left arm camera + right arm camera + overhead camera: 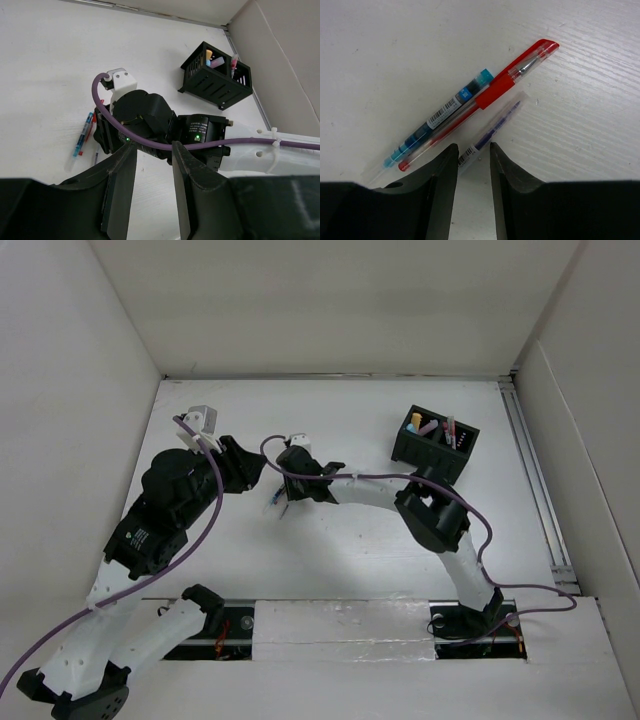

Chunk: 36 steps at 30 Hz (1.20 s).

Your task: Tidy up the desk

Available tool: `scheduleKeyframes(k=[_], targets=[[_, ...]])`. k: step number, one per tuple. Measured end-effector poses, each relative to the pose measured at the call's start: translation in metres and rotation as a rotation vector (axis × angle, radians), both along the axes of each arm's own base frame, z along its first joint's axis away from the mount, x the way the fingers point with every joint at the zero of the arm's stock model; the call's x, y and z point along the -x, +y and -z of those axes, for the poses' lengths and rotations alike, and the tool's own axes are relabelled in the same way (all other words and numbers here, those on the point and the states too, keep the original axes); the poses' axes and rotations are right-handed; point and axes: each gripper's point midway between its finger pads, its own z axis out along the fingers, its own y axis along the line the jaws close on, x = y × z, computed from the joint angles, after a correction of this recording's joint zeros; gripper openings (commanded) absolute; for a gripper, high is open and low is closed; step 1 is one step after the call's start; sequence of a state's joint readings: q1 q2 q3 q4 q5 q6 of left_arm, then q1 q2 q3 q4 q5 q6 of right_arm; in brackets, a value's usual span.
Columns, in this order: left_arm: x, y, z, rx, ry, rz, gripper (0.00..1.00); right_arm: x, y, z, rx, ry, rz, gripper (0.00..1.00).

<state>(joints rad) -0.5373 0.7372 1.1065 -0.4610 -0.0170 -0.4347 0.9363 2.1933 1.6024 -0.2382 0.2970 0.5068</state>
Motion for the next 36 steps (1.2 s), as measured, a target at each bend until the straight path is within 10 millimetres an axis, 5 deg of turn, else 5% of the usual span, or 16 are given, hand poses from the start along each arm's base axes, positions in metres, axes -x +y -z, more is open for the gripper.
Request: scheduleKeyframes(k=[8,14,24,26,31,36], targets=[[0.000,0.001,0.000,0.000,-0.001,-0.003,0.31,-0.001,-0.013,0.001,0.037,-0.007,0.044,0.24],[0.001,0.002,0.003,-0.002,0.000,-0.007,0.31,0.021,-0.055,0.004,0.125,-0.002,0.045,0.21],[0.001,0.002,0.006,-0.001,0.007,-0.007,0.31,0.012,-0.093,0.005,0.230,-0.026,0.010,0.40],[0.001,0.001,0.006,0.002,0.009,-0.008,0.31,0.005,-0.098,0.004,0.243,-0.030,0.011,0.34],[0.001,0.001,0.006,0.007,0.012,-0.009,0.31,-0.006,-0.100,0.005,0.262,-0.039,-0.008,0.00],[0.000,0.001,0.007,0.011,0.015,-0.016,0.31,-0.008,-0.103,0.003,0.265,-0.052,-0.028,0.00]])
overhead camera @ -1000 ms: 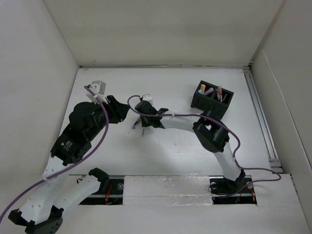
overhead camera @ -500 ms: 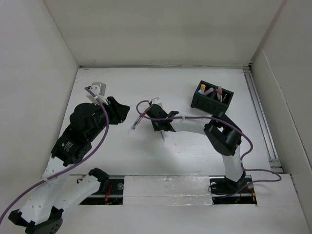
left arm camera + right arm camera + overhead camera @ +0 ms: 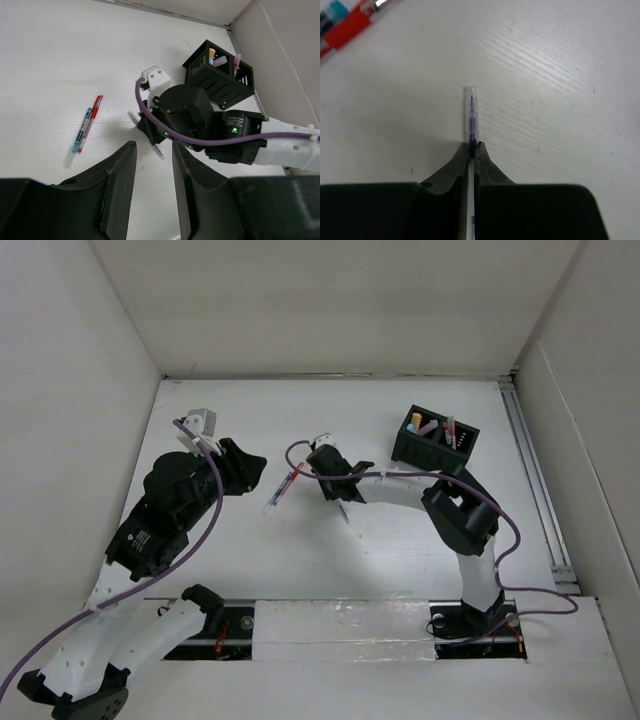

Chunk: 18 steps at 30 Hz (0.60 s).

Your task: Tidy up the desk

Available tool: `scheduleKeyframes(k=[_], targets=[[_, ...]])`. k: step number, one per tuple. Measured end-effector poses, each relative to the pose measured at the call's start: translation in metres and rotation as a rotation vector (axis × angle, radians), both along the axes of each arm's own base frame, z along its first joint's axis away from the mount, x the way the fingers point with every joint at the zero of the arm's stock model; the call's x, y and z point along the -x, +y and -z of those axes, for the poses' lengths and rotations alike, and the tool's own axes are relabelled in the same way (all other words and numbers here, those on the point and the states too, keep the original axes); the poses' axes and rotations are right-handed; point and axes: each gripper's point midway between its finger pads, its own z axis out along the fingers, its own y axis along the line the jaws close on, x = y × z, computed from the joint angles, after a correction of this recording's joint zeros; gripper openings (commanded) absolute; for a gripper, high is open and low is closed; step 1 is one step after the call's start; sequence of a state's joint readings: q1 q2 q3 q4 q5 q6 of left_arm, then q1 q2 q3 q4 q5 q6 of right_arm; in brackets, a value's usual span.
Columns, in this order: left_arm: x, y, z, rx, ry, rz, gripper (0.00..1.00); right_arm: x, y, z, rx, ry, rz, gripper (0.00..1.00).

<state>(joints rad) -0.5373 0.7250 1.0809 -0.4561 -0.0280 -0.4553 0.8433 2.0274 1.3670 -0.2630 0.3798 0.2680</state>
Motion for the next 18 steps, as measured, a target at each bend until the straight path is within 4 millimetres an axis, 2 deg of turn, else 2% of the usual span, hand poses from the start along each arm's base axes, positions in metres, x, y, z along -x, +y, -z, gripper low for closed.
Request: scheduleKeyframes(k=[3,5,7,9,12,14,16,18], targets=[[-0.001,-0.001,0.007,0.002,0.017,-0.002,0.31,0.011,-0.018,-0.007,-0.014,0.003,-0.030,0.00],[-0.001,-0.002,0.012,0.007,0.031,-0.003,0.31,0.011,-0.040,-0.032,-0.044,-0.027,-0.033,0.00],[-0.002,-0.005,0.014,0.018,0.038,0.001,0.31,-0.006,-0.065,-0.081,-0.107,-0.124,-0.016,0.00],[-0.005,-0.010,0.014,0.032,0.046,0.015,0.32,-0.034,-0.090,-0.144,-0.185,-0.284,0.023,0.00],[-0.010,-0.019,0.013,0.052,0.051,0.034,0.33,-0.064,-0.155,-0.235,-0.250,-0.538,0.108,0.00],[-0.013,-0.023,0.014,0.059,0.059,0.039,0.33,-0.076,-0.203,-0.273,-0.261,-0.668,0.153,0.00],[-0.015,-0.025,0.012,0.070,0.053,0.041,0.35,-0.081,-0.247,-0.290,-0.253,-0.747,0.189,0.00],[-0.017,-0.026,0.009,0.081,0.041,0.041,0.36,-0.088,-0.287,-0.293,-0.235,-0.790,0.223,0.00]])
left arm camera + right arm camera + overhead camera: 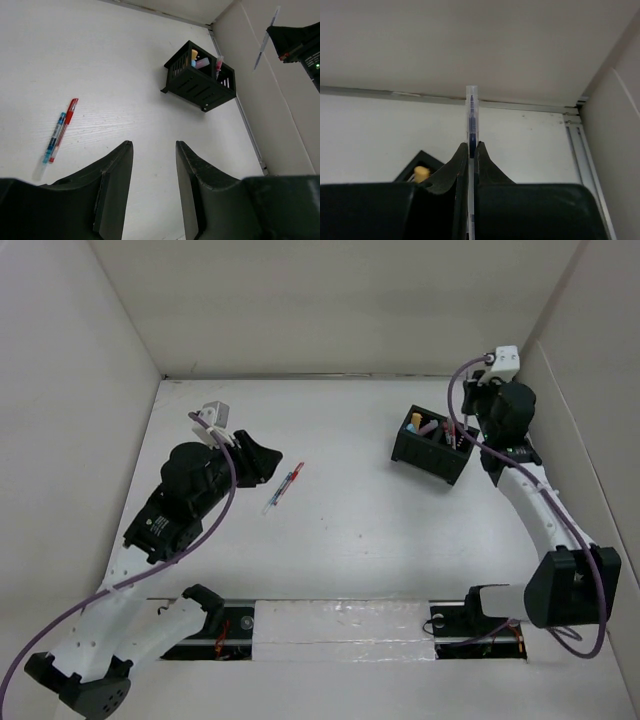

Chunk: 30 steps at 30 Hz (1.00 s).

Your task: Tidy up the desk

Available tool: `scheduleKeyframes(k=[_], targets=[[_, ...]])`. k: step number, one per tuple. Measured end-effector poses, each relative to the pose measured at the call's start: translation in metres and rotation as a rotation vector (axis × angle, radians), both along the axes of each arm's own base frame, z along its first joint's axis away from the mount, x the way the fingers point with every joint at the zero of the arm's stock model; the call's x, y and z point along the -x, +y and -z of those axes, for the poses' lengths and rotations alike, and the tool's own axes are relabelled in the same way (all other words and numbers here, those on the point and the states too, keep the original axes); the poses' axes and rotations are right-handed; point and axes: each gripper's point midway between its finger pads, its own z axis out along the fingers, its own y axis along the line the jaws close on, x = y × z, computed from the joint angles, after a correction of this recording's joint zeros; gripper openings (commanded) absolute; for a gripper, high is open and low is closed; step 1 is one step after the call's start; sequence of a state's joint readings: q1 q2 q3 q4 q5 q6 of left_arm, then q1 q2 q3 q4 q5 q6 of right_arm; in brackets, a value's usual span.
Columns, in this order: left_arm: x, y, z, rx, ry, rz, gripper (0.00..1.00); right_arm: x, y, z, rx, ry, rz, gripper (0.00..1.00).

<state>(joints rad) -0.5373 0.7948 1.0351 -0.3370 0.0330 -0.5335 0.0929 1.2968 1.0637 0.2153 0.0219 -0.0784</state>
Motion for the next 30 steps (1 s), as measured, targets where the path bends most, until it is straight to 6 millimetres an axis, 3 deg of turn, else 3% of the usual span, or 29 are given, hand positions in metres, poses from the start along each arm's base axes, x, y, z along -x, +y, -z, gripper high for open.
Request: scheduleKeyframes(k=[2,4,12,17,19,20,23,26,29,30], targets=[[-0.002,-0.001,-0.003,0.006,-0.011,0.000,0.36,-0.009,-0.027,0.008,0.008,0.000,0.015,0.00],[-0.005,-0.003,-0.002,0.006,-0.010,0.001,0.36,-0.019,-0.035,0.023,0.014,0.021,-0.012,0.00],[-0.022,-0.014,0.013,-0.017,0.031,0.005,0.37,-0.050,-0.030,0.092,0.000,0.147,-0.168,0.00],[-0.024,-0.015,0.016,-0.022,0.038,0.004,0.37,-0.049,-0.025,0.103,-0.003,0.141,-0.199,0.01],[-0.024,-0.015,0.016,-0.022,0.037,0.003,0.37,-0.044,-0.025,0.113,-0.006,0.148,-0.199,0.15],[-0.024,-0.015,0.016,-0.022,0.037,0.002,0.37,-0.041,-0.024,0.119,-0.009,0.158,-0.199,0.27],[-0.024,-0.014,0.016,-0.023,0.037,-0.001,0.38,-0.030,-0.023,0.136,-0.021,0.190,-0.197,0.41],[-0.025,-0.014,0.016,-0.025,0.038,-0.003,0.38,-0.023,-0.023,0.131,-0.022,0.182,-0.195,0.52],[-0.027,-0.015,0.015,-0.028,0.042,-0.005,0.38,-0.016,-0.023,0.097,-0.007,0.108,-0.191,0.52],[-0.027,-0.015,0.014,-0.028,0.041,-0.006,0.38,-0.013,-0.021,0.085,-0.002,0.081,-0.193,0.48]])
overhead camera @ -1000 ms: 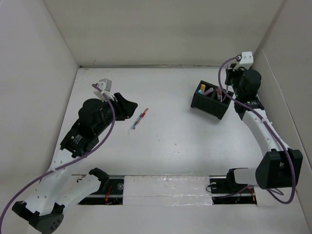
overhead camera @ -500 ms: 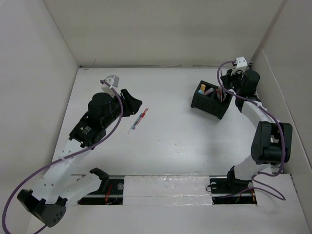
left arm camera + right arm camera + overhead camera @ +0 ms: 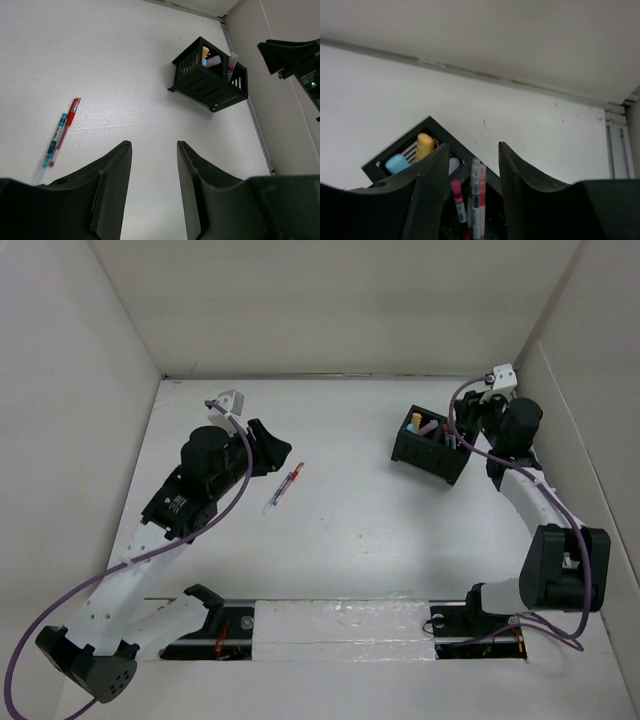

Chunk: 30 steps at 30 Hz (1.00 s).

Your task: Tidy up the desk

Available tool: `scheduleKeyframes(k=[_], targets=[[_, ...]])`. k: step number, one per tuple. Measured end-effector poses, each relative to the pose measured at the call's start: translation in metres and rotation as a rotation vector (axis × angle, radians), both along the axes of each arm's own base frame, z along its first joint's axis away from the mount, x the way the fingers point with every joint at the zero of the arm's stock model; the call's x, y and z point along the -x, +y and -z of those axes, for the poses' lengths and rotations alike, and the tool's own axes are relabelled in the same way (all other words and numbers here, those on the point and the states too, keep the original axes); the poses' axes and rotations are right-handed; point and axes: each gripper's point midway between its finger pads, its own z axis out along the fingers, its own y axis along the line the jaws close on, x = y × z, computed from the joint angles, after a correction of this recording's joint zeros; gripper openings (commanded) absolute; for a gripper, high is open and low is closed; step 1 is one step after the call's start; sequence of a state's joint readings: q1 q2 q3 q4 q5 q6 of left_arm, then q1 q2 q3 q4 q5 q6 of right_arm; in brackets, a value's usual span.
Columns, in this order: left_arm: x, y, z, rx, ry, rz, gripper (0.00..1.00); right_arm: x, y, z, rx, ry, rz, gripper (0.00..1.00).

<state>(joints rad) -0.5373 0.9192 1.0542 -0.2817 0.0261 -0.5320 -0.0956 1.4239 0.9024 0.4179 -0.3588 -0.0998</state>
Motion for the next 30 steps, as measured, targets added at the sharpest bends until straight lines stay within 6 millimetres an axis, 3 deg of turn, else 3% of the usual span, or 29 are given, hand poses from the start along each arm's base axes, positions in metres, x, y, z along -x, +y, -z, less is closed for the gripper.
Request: scheduleKeyframes(k=[1,2,3,6,8,9,10,11,13,14,16,18,22,30], targets=[[0.000,0.000,-0.002,0.000,-0.001,0.000,0.38,0.003,0.002,-0.014,0.003,-0.031,0.001,0.40],[0.000,0.000,-0.005,0.002,-0.005,-0.001,0.38,0.005,0.005,-0.029,0.006,-0.061,-0.002,0.17],[0.000,0.001,-0.009,0.005,-0.011,-0.001,0.38,0.008,0.011,-0.042,0.007,-0.089,-0.008,0.04],[0.001,0.002,-0.026,0.018,-0.040,-0.004,0.38,0.017,0.057,-0.066,-0.008,-0.124,-0.078,0.00],[0.002,0.002,-0.036,0.029,-0.058,-0.004,0.36,0.025,0.103,-0.064,-0.018,-0.100,-0.147,0.00],[0.003,0.003,-0.042,0.034,-0.070,-0.004,0.33,0.029,0.129,-0.057,-0.023,-0.077,-0.188,0.00],[0.004,0.004,-0.045,0.034,-0.077,-0.005,0.26,0.037,0.161,-0.044,-0.026,-0.035,-0.239,0.07],[0.005,0.005,-0.051,0.042,-0.090,-0.005,0.26,0.043,0.185,-0.029,-0.022,0.008,-0.276,0.07],[0.009,0.009,-0.059,0.049,-0.107,-0.011,0.19,0.056,0.231,0.010,-0.010,0.127,-0.329,0.20],[0.012,0.012,-0.061,0.048,-0.115,-0.016,0.18,0.061,0.254,0.030,0.004,0.188,-0.349,0.35],[0.017,0.017,-0.065,0.051,-0.128,-0.026,0.17,0.071,0.289,0.070,0.039,0.311,-0.366,0.53],[0.022,0.021,-0.068,0.054,-0.135,-0.032,0.17,0.079,0.318,0.103,0.081,0.403,-0.367,0.59],[0.030,0.026,-0.072,0.063,-0.150,-0.034,0.20,0.082,0.352,0.139,0.135,0.503,-0.348,0.61],[0.042,0.026,-0.050,0.061,-0.124,-0.001,0.23,0.048,0.365,0.154,0.106,0.581,-0.141,0.61]])
